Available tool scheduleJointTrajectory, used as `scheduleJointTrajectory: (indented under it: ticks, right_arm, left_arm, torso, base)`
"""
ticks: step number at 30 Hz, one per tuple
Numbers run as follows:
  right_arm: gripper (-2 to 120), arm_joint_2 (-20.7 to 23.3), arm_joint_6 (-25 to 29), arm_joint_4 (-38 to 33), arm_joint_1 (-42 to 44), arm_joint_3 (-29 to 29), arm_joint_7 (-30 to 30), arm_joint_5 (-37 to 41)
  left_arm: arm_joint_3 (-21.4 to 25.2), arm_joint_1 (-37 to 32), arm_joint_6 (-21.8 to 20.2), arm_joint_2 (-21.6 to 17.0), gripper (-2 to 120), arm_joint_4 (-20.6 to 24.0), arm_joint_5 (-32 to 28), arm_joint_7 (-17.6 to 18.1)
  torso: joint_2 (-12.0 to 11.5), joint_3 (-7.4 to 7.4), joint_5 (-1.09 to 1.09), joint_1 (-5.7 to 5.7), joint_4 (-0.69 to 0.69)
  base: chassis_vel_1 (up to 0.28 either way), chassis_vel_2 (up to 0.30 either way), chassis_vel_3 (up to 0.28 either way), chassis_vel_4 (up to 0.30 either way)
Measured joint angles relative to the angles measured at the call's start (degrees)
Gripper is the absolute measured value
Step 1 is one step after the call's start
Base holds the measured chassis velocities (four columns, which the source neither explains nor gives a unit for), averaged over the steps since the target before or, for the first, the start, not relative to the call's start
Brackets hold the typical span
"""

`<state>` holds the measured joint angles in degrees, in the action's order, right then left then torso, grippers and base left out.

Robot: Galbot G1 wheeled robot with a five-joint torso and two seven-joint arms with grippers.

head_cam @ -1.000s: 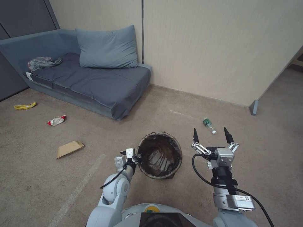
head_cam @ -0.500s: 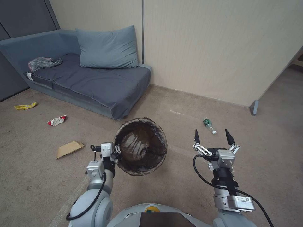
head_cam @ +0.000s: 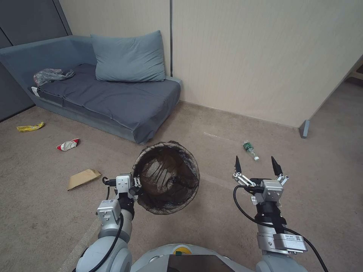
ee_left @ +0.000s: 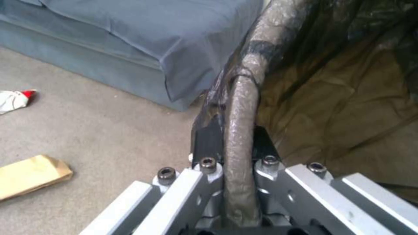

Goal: Pick up the trash bin, then pick up the garbage from the floor and place it into the trash bin.

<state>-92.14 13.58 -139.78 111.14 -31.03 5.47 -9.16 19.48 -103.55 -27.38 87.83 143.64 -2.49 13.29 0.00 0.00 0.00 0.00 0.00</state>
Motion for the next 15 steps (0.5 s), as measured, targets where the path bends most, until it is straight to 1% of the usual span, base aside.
scheduleJointTrajectory:
  ticks: [7,10,13,15]
  right_arm:
    - [100,0.00,0.09,0.00,0.03,0.03,-0.16,0.10]
    - [100,0.00,0.13,0.00,0.03,0.06,-0.24,0.10]
    - [100,0.00,0.19,0.02,0.04,0.06,-0.30,0.09]
    - [100,0.00,0.20,0.02,0.03,0.06,-0.32,0.09]
  left_arm:
    - [-0.67,0.02,0.29,0.09,0,-0.17,0.25,0.04]
    - [-0.88,0.00,0.38,0.16,0,-0.21,0.38,0.02]
    - [-1.10,-0.03,0.38,0.23,0,-0.25,0.41,-0.02]
    - [-1.35,-0.05,0.38,0.30,0,-0.28,0.46,-0.06]
  torso:
    - [0.00,0.00,0.00,0.00,0.00]
    - [0.00,-0.01,0.00,0.00,0.00]
    - [0.00,-0.01,0.00,0.00,0.00]
    - [0.00,0.00,0.00,0.00,0.01]
  base:
    - [0.000,0.000,0.000,0.000]
    - [-0.080,0.059,0.062,-0.080]
    - [-0.127,0.114,0.148,-0.137]
    - [-0.194,0.204,0.192,-0.195]
